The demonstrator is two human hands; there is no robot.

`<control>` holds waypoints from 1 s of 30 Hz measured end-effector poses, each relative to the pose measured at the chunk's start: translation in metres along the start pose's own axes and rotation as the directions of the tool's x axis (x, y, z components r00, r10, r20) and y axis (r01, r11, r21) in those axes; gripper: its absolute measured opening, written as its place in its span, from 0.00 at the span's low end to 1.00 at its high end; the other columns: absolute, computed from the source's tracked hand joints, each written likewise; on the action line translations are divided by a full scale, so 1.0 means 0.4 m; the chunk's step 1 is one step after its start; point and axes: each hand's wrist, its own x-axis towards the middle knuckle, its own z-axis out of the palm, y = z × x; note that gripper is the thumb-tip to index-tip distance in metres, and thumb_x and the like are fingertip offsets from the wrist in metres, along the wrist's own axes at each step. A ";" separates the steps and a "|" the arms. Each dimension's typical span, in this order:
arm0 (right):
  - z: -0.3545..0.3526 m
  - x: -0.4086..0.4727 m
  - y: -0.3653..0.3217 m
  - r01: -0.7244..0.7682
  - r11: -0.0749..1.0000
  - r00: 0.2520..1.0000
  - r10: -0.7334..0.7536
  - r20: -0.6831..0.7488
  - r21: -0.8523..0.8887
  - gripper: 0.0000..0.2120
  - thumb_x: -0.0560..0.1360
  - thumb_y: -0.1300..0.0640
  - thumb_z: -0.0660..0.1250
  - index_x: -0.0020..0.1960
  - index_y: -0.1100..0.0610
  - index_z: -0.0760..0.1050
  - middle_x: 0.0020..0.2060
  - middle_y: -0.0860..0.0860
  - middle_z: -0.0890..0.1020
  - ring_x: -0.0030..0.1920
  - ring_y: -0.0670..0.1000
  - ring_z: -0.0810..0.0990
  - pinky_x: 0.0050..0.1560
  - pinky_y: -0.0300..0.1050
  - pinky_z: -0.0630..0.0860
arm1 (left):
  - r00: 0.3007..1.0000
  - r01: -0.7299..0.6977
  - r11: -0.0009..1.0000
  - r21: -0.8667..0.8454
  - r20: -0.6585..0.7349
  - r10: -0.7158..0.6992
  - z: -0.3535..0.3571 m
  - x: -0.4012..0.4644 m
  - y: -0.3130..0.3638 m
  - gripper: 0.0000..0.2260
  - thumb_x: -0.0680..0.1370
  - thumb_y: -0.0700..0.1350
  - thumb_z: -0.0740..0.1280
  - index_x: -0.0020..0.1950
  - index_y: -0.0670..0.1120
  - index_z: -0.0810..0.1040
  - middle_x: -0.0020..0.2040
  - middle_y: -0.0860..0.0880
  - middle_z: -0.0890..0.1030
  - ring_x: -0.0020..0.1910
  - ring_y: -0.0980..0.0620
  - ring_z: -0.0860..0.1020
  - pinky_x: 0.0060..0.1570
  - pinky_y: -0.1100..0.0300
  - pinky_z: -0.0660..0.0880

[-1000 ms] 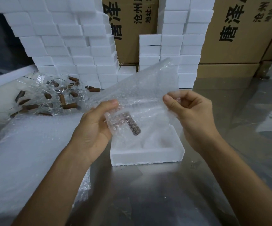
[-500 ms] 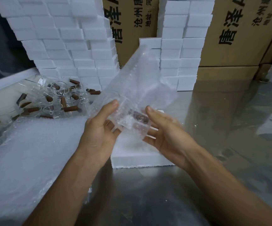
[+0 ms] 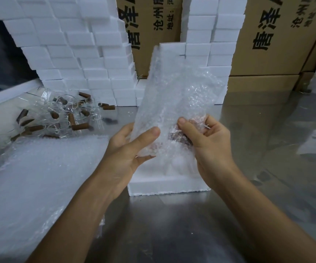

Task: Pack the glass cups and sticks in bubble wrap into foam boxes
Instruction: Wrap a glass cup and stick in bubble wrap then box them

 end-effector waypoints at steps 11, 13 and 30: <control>0.009 -0.013 0.012 0.081 0.981 0.996 -0.072 0.055 -0.175 0.09 0.72 0.61 0.76 0.41 0.56 0.76 0.35 0.56 0.85 0.35 0.52 0.83 0.39 0.54 0.81 | 0.989 -0.003 1.000 -0.029 -0.147 -0.001 0.020 -0.008 0.014 0.32 0.67 0.59 0.77 0.68 0.48 0.76 0.61 0.47 0.82 0.61 0.44 0.80 0.64 0.42 0.73; 0.010 -0.014 0.010 0.068 0.984 0.996 -0.058 0.065 -0.163 0.09 0.72 0.60 0.76 0.42 0.56 0.76 0.35 0.56 0.86 0.34 0.51 0.83 0.39 0.51 0.81 | 0.981 0.017 0.996 -0.083 -0.193 -0.033 0.023 -0.010 0.018 0.30 0.69 0.57 0.77 0.67 0.46 0.77 0.59 0.46 0.83 0.59 0.44 0.82 0.60 0.45 0.76; -0.003 -0.036 0.038 0.546 0.520 0.836 -0.391 0.386 -0.657 0.24 0.79 0.43 0.61 0.72 0.52 0.70 0.65 0.44 0.78 0.66 0.43 0.75 0.65 0.49 0.74 | 0.964 0.070 0.990 -0.122 -0.249 -0.099 0.016 -0.007 0.035 0.21 0.77 0.58 0.66 0.65 0.48 0.78 0.56 0.47 0.85 0.54 0.46 0.84 0.54 0.48 0.79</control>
